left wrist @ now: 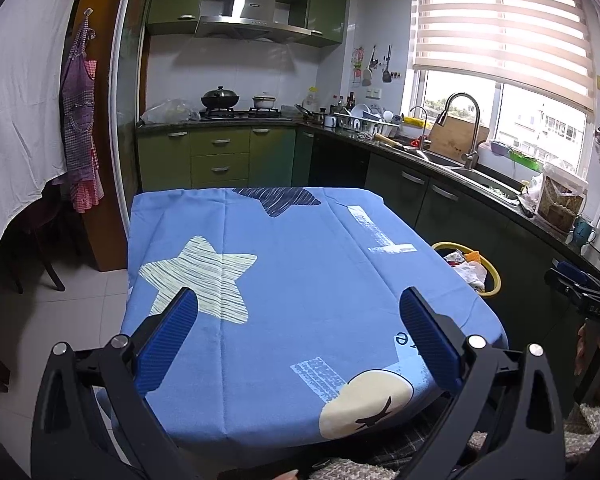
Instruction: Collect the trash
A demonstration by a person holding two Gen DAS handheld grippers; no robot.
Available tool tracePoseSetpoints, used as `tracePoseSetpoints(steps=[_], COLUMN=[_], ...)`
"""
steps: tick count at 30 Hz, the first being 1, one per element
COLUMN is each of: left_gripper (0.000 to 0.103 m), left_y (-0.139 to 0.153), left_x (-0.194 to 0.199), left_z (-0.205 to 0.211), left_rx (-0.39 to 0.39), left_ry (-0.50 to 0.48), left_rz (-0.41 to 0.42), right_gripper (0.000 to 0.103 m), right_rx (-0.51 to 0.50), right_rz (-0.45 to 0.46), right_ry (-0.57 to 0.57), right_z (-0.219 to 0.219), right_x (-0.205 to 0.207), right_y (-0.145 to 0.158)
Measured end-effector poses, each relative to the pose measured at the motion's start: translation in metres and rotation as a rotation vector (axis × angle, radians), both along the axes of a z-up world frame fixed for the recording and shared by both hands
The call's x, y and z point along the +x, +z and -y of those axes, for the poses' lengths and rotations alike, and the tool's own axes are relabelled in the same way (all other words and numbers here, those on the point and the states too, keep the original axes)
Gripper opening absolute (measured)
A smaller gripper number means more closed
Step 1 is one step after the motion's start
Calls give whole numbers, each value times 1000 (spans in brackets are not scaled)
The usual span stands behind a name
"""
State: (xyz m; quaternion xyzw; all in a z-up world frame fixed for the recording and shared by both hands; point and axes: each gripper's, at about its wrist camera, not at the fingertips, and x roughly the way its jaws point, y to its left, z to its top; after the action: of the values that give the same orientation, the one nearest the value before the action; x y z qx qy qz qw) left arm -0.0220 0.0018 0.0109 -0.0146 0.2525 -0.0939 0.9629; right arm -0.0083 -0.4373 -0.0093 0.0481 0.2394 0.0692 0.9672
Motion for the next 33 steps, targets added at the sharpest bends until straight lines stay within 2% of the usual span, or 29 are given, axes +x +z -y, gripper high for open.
tracePoseSetpoints(steps=[33], left_gripper=[96], left_y=[0], left_x=[-2], left_z=[8], left_rx=[0], left_ry=[-23], left_rz=[-2], right_gripper=[98], right_rx=[4], right_rz=[-4], right_ry=[-3], right_z=[-2], right_x=[2], right_y=[-1])
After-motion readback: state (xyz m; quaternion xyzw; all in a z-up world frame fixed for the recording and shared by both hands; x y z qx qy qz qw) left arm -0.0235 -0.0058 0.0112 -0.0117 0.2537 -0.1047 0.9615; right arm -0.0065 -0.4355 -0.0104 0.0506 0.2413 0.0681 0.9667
